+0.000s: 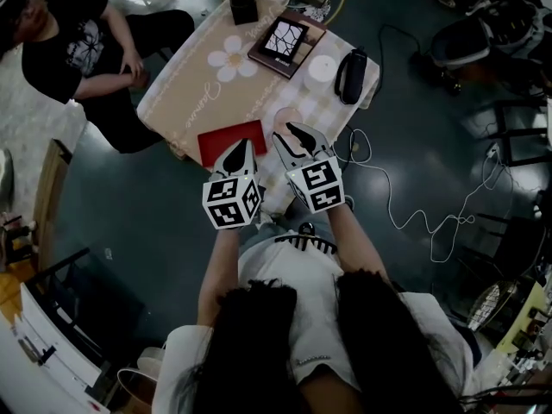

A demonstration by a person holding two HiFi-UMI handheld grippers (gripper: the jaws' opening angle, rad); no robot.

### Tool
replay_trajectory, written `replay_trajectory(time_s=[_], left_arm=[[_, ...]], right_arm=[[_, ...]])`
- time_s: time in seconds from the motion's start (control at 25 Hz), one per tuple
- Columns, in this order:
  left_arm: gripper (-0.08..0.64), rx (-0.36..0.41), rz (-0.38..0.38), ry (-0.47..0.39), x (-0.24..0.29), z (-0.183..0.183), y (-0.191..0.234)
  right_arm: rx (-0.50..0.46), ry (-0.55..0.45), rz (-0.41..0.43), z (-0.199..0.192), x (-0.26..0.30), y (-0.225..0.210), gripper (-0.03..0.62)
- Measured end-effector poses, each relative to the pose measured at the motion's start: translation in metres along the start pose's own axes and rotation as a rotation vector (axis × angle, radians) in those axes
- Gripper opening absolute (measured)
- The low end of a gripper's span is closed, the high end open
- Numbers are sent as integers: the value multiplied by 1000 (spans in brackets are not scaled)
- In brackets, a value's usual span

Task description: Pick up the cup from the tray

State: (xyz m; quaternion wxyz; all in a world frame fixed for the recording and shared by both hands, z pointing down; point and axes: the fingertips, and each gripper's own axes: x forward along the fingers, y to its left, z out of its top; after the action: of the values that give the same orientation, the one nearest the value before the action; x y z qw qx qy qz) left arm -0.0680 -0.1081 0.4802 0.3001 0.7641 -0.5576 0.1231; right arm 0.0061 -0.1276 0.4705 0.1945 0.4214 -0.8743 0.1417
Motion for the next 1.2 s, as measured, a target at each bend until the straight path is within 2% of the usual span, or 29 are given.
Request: replay_trajectory(time_s=[0.08,0.16,0.24,0.44,0.72,1.2], left_arm=[[6,2,-13,0,-3,0,-2],[6,-2,-17,5,-7,-3,-4],[6,-1,-18,4,-10,-5,-5],[6,9,-22,-4,-15,-6,-6],[6,6,-15,-19,-17,-3,-5],[6,6,-21,-37,-20,1,-11]], right_arm=[[8,-12,-19,4,-3,-1,37],[4,-1,-3,3,-4,4,11],[-11,13,3,1,-4,9,9],[6,21,-50,-5,-9,6,9],[-43,35,-47,-10,-11,9,8],[-46,30,-21,-6,-13,15,8]])
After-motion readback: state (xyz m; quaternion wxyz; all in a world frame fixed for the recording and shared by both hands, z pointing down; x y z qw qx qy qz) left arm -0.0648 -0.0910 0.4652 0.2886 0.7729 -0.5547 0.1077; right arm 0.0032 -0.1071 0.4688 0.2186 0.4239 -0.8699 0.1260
